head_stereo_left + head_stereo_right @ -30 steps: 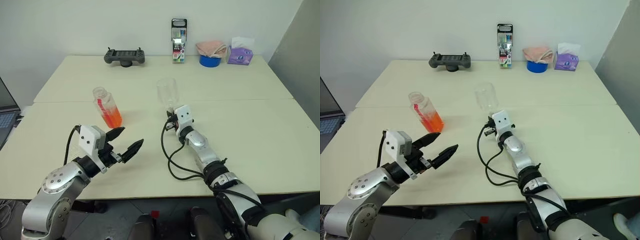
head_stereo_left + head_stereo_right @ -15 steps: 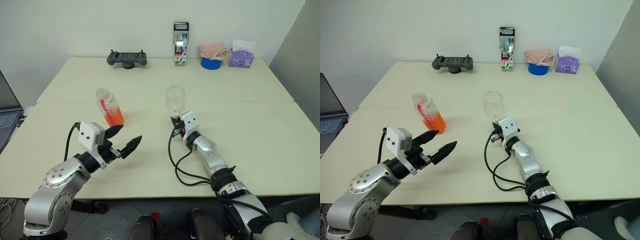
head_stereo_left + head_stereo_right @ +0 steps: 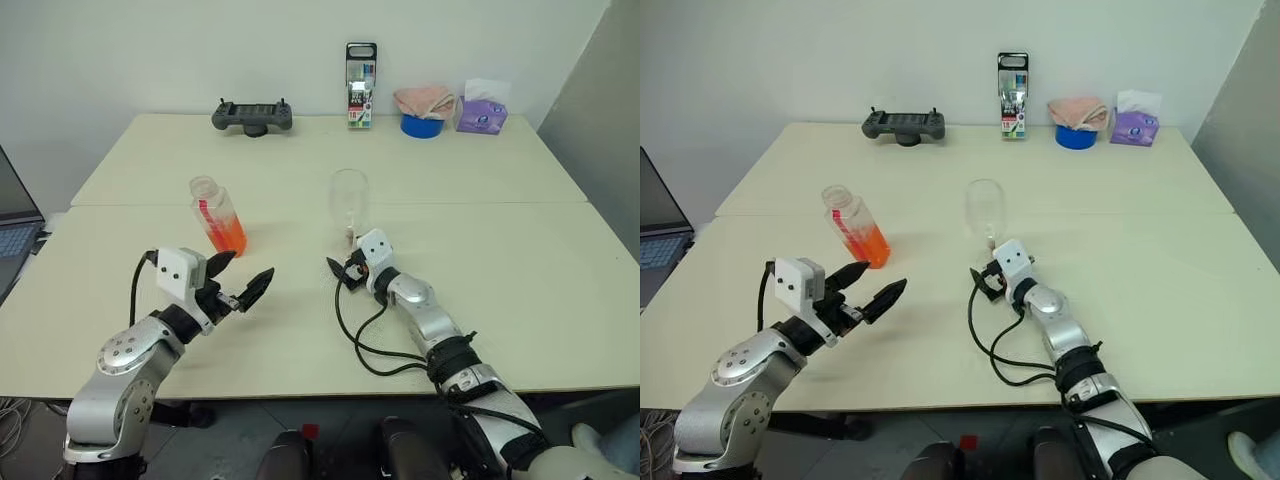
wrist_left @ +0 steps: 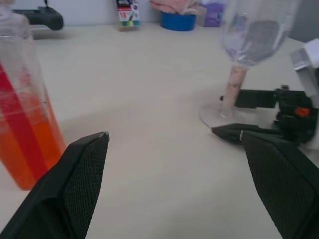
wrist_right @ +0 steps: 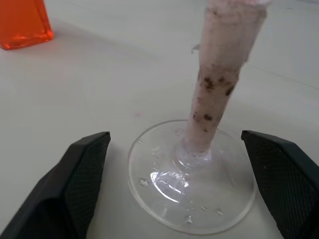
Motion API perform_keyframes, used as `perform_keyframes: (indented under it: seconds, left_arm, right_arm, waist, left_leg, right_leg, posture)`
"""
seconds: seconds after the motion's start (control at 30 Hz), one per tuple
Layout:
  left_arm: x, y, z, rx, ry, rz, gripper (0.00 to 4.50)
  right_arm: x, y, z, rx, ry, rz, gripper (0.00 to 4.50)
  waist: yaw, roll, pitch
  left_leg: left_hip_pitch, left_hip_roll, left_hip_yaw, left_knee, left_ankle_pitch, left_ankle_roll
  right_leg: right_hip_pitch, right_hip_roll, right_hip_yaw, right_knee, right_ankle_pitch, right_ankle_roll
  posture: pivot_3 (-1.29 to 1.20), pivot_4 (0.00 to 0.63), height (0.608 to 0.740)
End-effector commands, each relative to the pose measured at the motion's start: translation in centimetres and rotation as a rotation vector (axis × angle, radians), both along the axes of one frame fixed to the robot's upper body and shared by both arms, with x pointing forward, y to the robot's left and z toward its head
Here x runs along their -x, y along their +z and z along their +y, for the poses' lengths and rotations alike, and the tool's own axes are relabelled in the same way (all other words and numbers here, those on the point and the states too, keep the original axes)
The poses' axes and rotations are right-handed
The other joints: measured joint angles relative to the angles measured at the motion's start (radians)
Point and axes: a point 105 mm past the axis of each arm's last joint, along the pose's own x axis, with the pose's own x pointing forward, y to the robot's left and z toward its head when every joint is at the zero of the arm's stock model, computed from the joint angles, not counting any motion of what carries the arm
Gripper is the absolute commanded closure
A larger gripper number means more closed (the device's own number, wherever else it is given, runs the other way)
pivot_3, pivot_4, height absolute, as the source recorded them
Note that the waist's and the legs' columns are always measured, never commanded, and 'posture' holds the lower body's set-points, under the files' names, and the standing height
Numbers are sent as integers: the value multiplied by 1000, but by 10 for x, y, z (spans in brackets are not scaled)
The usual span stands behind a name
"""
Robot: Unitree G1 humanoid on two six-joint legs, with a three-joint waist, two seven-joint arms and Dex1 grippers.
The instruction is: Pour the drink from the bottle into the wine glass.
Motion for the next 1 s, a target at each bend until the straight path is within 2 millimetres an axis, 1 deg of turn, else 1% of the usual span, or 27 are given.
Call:
perform_keyframes:
  seconds: [0.03,0.13,0.2,0.27,0.3,0.33,0.4,0.47,0.57,0.67,0.73,0.8,0.9,1.0]
  left_arm:
    - [-2,5,21,-19,160,-84,0]
    - [-3,4,36,-28,290,-120,0]
    - [-3,2,46,-16,359,-127,0]
    - [-4,-1,50,-12,388,-121,0]
    - [-4,-3,52,-17,405,-117,0]
    - [-6,-2,55,-13,421,-123,0]
    - [-12,2,58,-16,424,-141,0]
    - [-19,6,60,-13,430,-153,0]
    - [-30,11,63,-16,434,-168,0]
    - [-42,18,58,-25,384,-182,0]
    - [-48,23,56,-16,368,-190,0]
    - [-53,27,53,-18,353,-200,0]
    - [-61,31,46,-43,306,-214,0]
    - [-70,38,45,-43,301,-229,0]
  right_arm:
    - [14,31,-19,13,46,-57,28]
    - [36,55,-36,60,117,-88,28]
    - [45,75,-56,72,113,-85,28]
    - [53,88,-69,82,117,-73,28]
    - [59,97,-78,94,130,-71,28]
    - [66,110,-85,100,166,-73,28]
    - [89,144,-89,80,304,-64,28]
    - [101,174,-90,50,380,-75,28]
    - [112,202,-86,56,462,-111,28]
    - [117,222,-80,54,508,-155,28]
    - [119,231,-78,46,520,-177,28]
    - [120,233,-75,49,529,-183,28]
    - [121,230,-72,84,535,-189,28]
    - [122,228,-71,93,537,-188,28]
  waist:
    - [10,0,0]
    - [14,0,1]
    - [15,0,1]
    - [15,0,1]
    - [15,-1,1]
    - [15,-1,1]
    - [17,-1,3]
    - [17,-1,4]
    - [14,-3,3]
    - [14,-4,3]
    - [14,-4,3]
    - [16,-4,3]
    - [17,-4,3]
    - [19,-4,3]
  left_leg:
    - [0,0,0,-2,0,0]
    - [-4,-1,1,-5,0,-1]
    - [-4,-2,1,-5,-1,-3]
    - [-4,-2,1,-5,-2,-3]
    - [-4,-1,1,-5,-2,-3]
    - [-4,-2,1,-5,-2,-3]
    - [-4,-2,0,-5,-2,-3]
    - [-5,-2,1,-4,-2,-3]
    - [-2,-1,0,-4,-1,-3]
    - [-2,0,-1,-5,-1,-3]
    - [-3,-1,0,-5,-1,-3]
    - [-4,-2,0,-5,-2,-3]
    - [-5,-3,0,-5,-2,-3]
    - [-5,-3,0,-5,-2,-3]
  right_leg:
    - [0,-1,0,-2,0,0]
    - [-3,-3,0,-4,1,-1]
    - [-4,-4,0,-5,1,-1]
    - [-4,-4,0,-5,0,1]
    - [-4,-4,0,-5,-2,4]
    - [-4,-4,-1,-5,-2,4]
    - [-3,-4,-1,-6,-2,4]
    - [-3,-4,-1,-6,-2,4]
    - [-1,-2,-2,-5,-1,4]
    - [0,-1,-4,-6,-2,4]
    - [-1,-2,-3,-6,-2,4]
    - [-1,-3,-3,-6,-2,4]
    - [-1,-5,-3,-7,-1,4]
    - [-2,-5,-3,-6,-1,4]
  posture:
    - [0,150,740]
    - [0,150,740]
    - [0,150,740]
    - [0,150,740]
    - [0,150,740]
    - [0,150,740]
    - [0,150,740]
    - [0,150,740]
    - [0,150,740]
    - [0,150,740]
    - [0,150,740]
    - [0,150,740]
    - [0,150,740]
    - [0,150,740]
